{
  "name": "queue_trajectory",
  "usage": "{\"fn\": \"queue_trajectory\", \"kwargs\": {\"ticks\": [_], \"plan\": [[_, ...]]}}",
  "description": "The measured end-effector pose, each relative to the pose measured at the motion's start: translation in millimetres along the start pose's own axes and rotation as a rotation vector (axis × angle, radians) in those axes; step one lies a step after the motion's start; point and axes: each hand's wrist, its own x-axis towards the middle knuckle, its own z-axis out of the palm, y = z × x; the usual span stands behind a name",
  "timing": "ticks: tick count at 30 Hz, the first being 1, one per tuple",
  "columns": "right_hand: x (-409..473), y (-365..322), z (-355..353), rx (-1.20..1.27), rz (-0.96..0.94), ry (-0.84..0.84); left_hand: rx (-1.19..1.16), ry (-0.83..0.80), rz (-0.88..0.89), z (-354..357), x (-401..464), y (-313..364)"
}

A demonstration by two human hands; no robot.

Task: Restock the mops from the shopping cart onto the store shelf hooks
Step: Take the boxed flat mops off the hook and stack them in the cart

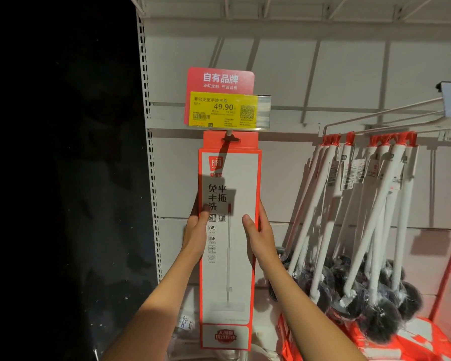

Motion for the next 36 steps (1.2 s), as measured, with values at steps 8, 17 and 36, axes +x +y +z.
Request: {"fn": "queue_trajectory", "kwargs": {"ticks": [8, 17, 36], "plan": [[2, -2, -4, -0.05, 0.037, 0.009, 0.008, 0.058, 0.004, 6, -3, -3], [0, -5, 0, -0.076, 0.069, 0.04, -0.025, 0.022, 0.02, 5, -3, 4], [-51, -57, 3, -0.125, 0.098, 0.192, 0.091, -0.079, 0.131, -24, -66, 35]]}}
